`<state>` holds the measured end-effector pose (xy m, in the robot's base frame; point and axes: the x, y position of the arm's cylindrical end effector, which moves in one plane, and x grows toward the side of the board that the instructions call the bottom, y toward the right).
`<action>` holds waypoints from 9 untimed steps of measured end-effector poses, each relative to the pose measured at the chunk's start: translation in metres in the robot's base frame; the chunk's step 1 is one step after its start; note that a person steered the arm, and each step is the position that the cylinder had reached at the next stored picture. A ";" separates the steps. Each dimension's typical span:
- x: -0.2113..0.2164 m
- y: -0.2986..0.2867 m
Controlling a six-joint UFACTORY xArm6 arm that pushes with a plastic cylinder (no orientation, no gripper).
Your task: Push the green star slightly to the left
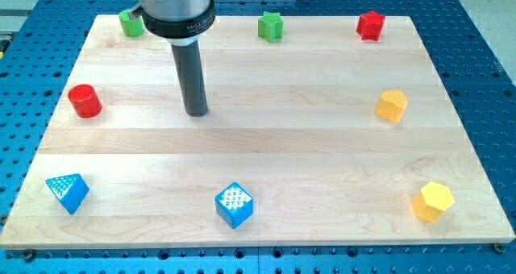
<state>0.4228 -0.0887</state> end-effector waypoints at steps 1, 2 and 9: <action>-0.004 0.006; -0.039 0.064; -0.166 0.095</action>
<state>0.2568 0.0067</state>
